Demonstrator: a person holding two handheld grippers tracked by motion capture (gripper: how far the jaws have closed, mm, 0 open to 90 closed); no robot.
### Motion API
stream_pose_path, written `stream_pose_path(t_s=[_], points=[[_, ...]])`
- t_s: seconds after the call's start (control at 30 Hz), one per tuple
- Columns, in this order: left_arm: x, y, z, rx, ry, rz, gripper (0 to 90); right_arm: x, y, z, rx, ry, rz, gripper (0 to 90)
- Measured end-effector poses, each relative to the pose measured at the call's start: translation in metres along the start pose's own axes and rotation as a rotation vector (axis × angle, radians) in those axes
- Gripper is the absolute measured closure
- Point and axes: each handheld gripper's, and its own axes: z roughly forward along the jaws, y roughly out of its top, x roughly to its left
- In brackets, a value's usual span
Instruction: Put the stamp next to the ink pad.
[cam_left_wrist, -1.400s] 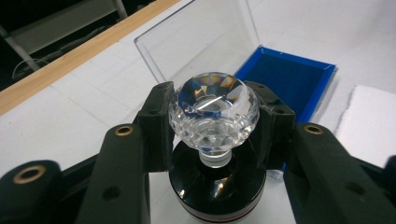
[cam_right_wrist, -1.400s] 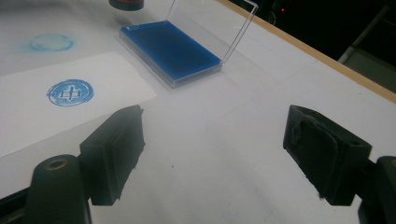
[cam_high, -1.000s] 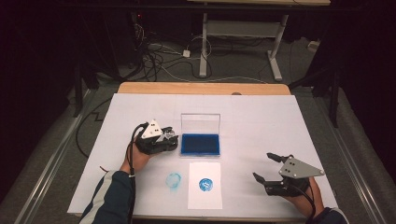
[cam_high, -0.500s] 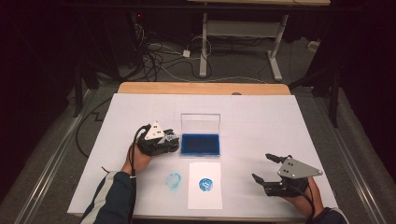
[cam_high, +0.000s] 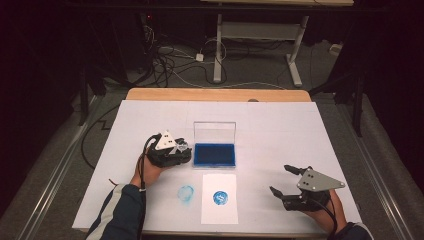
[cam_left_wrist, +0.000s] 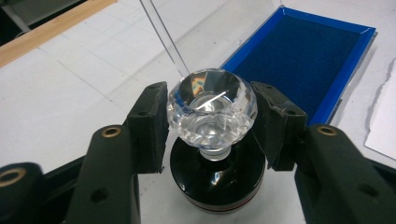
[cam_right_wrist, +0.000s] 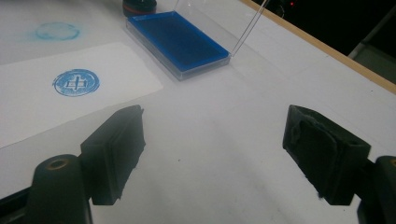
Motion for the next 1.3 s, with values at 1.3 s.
stream_pose_path(t_s=[1.3], points=[[-0.042, 0.031, -0.056, -0.138, 0.086, 0.131, 18.3, 0.008, 0.005, -0.002, -0.028, -0.020, -0.033, 22.6]])
